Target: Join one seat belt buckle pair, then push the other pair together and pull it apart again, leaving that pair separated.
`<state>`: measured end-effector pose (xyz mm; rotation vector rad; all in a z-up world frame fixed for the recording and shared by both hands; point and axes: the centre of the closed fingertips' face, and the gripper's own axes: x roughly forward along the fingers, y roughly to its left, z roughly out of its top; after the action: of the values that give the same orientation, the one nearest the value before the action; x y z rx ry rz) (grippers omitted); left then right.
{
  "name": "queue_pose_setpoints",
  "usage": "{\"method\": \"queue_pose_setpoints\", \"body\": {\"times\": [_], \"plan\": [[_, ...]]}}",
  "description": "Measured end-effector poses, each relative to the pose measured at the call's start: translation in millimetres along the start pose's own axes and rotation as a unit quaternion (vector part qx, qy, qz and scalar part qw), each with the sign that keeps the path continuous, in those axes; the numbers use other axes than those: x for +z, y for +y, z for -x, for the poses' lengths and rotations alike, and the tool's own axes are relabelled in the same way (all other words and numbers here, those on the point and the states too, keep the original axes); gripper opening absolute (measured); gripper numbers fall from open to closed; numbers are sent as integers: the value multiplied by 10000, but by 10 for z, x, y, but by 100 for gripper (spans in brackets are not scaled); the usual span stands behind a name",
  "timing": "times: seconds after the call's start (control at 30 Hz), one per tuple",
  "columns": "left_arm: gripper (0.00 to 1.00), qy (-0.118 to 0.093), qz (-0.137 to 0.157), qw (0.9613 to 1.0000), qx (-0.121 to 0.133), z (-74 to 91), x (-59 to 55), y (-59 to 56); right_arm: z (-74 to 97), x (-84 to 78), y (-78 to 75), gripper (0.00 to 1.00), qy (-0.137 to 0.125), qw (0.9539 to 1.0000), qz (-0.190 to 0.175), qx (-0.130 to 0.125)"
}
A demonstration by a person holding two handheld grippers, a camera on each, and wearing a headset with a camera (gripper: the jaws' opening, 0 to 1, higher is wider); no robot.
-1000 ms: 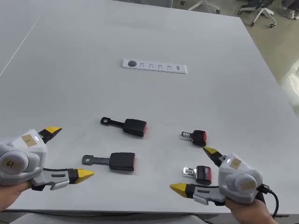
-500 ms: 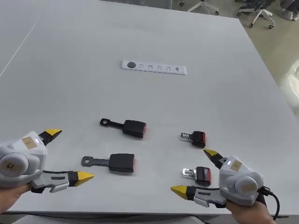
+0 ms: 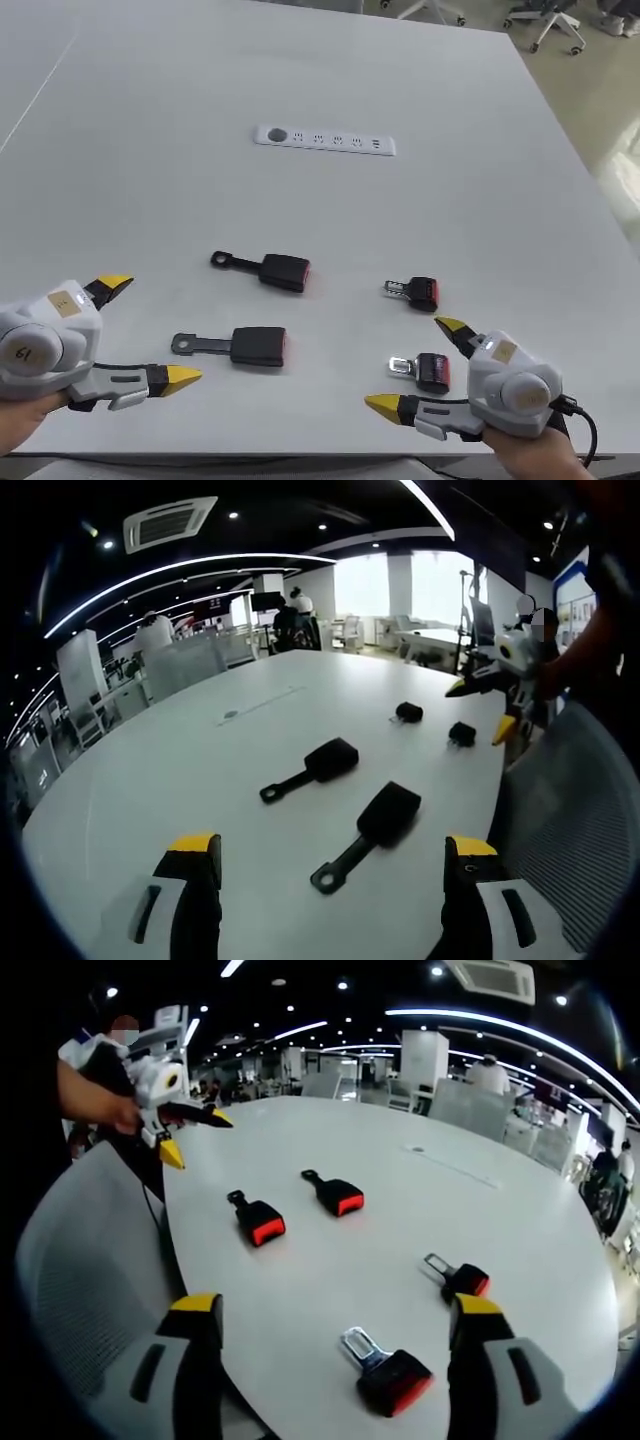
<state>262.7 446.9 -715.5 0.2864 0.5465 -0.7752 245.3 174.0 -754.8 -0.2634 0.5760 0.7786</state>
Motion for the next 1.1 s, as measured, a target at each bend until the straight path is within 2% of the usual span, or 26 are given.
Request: {"method": "queue_pose_setpoints", "body": {"times": [0.17, 0.43, 0.77, 0.93, 1.1], "plan": [[95, -34, -48, 10000, -65, -36, 22, -25, -1, -20, -21, 95, 27, 10000, -5, -7], [94, 40, -101, 9998, -171, -103, 4, -38, 3, -61, -76, 95, 99, 10000, 2, 8], [93, 116, -225, 9987, -452, -272, 19, -132, 28, -252, -186, 93, 391, 9992, 50, 104], [90, 179, -397, 9970, -638, -375, 38, -195, 44, -336, -235, 92, 519, 9984, 63, 218], [89, 249, -449, 9955, -798, -488, 41, -231, 35, -422, -284, 90, 692, 9969, 121, 367]]}}
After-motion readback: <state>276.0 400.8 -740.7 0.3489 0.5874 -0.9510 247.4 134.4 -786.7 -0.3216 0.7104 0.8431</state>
